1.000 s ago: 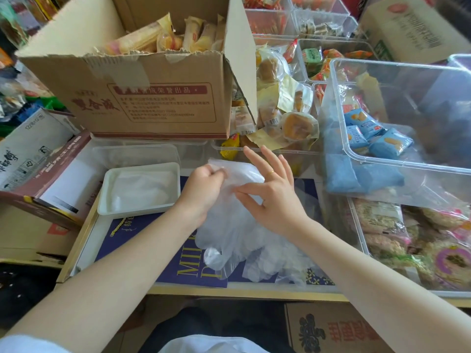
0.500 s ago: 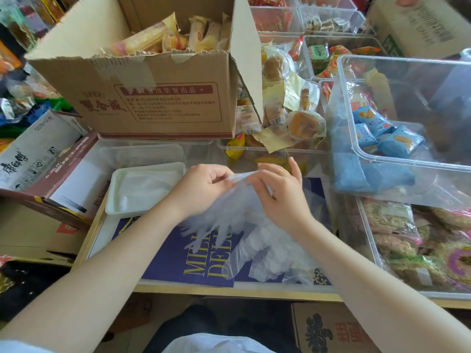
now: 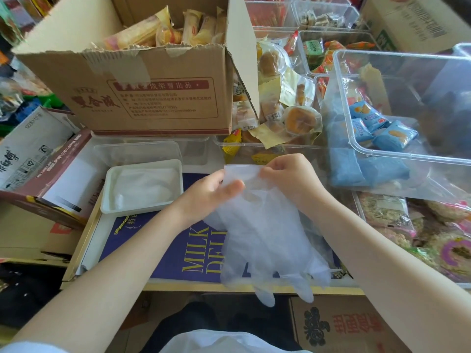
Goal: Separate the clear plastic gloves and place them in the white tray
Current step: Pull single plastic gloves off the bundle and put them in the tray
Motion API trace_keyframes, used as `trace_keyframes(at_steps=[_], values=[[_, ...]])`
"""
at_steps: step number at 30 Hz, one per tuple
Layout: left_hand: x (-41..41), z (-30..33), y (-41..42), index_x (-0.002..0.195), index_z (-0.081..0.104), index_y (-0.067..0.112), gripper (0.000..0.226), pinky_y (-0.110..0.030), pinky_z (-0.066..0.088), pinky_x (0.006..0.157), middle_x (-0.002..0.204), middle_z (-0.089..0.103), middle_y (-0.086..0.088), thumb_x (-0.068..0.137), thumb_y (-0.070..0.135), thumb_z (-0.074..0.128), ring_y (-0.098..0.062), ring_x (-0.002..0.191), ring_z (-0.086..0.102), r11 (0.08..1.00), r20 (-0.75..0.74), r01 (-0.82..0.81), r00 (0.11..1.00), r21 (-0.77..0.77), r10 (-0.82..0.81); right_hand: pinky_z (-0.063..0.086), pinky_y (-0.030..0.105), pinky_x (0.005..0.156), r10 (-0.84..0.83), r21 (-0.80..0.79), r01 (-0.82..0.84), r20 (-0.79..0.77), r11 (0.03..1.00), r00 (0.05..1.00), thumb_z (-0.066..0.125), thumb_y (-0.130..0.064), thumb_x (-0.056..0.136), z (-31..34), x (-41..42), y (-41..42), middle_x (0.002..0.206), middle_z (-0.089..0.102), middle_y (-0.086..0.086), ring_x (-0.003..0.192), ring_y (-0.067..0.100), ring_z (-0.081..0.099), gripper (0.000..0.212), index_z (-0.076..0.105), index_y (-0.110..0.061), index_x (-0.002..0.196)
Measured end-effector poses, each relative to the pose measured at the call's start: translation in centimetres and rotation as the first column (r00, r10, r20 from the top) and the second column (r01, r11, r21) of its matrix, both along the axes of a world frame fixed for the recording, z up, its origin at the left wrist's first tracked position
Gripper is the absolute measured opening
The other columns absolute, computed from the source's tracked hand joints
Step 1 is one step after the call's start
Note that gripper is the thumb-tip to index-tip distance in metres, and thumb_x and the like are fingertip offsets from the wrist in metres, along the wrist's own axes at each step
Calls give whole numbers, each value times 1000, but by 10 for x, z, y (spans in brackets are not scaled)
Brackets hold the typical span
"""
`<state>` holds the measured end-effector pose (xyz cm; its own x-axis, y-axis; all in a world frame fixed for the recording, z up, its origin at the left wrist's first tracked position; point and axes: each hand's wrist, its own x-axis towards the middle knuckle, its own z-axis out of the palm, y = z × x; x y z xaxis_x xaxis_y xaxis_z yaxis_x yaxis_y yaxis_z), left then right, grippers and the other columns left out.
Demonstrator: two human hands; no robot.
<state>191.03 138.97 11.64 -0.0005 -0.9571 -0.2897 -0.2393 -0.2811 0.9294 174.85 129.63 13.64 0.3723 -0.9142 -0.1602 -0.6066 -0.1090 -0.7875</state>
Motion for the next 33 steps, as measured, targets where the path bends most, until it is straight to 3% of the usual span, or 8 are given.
trace_keyframes(at_steps=[3, 6, 11, 14, 19, 22, 25, 33], values=[[2, -10, -1, 112, 60, 27, 36, -41, 53, 89, 103, 70, 8, 80, 43, 68, -9, 96, 66, 999, 176, -41, 983, -36, 47, 36, 16, 41, -31, 134, 18, 97, 991, 995, 66, -15, 81, 4, -3, -2, 64, 64, 3, 51, 13, 47, 12, 72, -10, 72], [5, -14, -1, 90, 63, 21, 5, -36, 51, 84, 83, 71, 7, 91, 20, 59, -10, 80, 66, 987, 113, -150, 981, -53, 155, 46, 28, 57, -102, 272, 43, 209, 961, 973, 68, -12, 80, 3, -8, -7, 67, 65, 1, 60, 18, 54, 8, 69, -14, 72], [8, -7, -4, 77, 58, 19, 18, -34, 45, 73, 71, 64, 2, 94, 17, 53, -15, 69, 58, 976, 30, -205, 978, -78, 208, 51, 35, 77, -225, 545, -78, 467, 835, 855, 68, -14, 83, -7, -21, -16, 93, 68, 7, 80, 20, 64, 38, 55, -12, 119], [9, -6, -8, 79, 58, 19, 19, -29, 46, 71, 72, 63, 5, 96, 16, 49, -12, 69, 58, 969, -5, -233, 972, -87, 233, 56, 27, 72, -153, 649, -307, 552, 696, 820, 60, -25, 80, -14, -30, -9, 92, 71, 6, 81, 17, 69, 32, 62, -7, 107], [10, -3, -11, 85, 57, 14, 19, -19, 48, 72, 84, 63, -1, 98, 12, 43, -10, 77, 60, 946, -94, -313, 948, -85, 305, 51, 38, 89, -117, 630, -253, 484, 734, 867, 67, -16, 78, -37, -28, -2, 98, 70, 11, 93, 26, 67, 20, 68, -7, 96], [18, -11, -11, 85, 55, 12, 17, -31, 44, 81, 87, 59, -9, 98, 15, 44, -20, 83, 55, 938, -88, -340, 939, -67, 333, 52, 26, 66, -104, 568, -188, 441, 801, 891, 65, -13, 84, -43, -26, -6, 72, 67, 3, 67, 14, 63, 6, 65, -11, 79], [22, -20, -9, 81, 54, 12, 22, -21, 47, 69, 80, 60, -5, 99, 10, 41, -14, 74, 57, 923, -139, -383, 915, -12, 378, 49, 19, 63, -49, 455, -140, 379, 879, 924, 60, -12, 90, -44, -23, -5, 70, 65, -3, 64, 9, 59, 7, 65, -10, 84], [29, -49, -11, 91, 62, 15, 15, -17, 49, 67, 87, 67, -1, 96, 14, 48, -11, 77, 63, 901, -69, -385, 912, 199, 405, 53, 47, 78, 44, 332, -133, 263, 934, 964, 51, -9, 95, -67, -13, 8, 95, 70, 16, 84, 34, 67, 13, 63, -6, 99]])
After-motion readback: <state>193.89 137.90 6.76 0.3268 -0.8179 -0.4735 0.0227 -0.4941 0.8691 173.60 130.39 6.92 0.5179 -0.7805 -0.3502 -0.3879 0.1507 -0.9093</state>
